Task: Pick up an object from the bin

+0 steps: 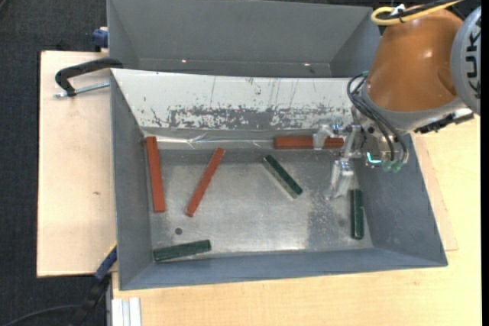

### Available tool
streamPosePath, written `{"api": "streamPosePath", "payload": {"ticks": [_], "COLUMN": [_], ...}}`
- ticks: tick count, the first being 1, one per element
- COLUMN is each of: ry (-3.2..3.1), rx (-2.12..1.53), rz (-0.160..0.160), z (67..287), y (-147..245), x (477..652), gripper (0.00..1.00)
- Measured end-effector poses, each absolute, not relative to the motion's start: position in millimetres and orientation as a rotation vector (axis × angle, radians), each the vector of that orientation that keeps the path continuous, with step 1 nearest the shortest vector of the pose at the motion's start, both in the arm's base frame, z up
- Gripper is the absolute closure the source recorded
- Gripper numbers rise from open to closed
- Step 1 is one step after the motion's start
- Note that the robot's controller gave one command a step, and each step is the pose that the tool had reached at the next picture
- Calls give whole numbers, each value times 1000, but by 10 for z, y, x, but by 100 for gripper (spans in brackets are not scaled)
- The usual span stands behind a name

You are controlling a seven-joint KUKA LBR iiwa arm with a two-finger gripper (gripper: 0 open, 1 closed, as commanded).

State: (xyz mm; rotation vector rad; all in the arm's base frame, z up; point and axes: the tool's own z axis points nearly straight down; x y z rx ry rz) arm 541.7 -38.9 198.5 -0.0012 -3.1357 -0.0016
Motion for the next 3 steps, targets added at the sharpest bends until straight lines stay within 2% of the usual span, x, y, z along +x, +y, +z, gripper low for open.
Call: {"api": "streamPosePath", "payload": {"ticks": [1, 2, 3], "ry": [-3135, -3142, -3155], "rx": [-79, -81, -104], "rz": [-4, -2, -3], "z": [662, 709, 2513], "y": [-156, -166, 15], "x": [5659, 5677, 5541], "gripper": [0, 100, 100]}}
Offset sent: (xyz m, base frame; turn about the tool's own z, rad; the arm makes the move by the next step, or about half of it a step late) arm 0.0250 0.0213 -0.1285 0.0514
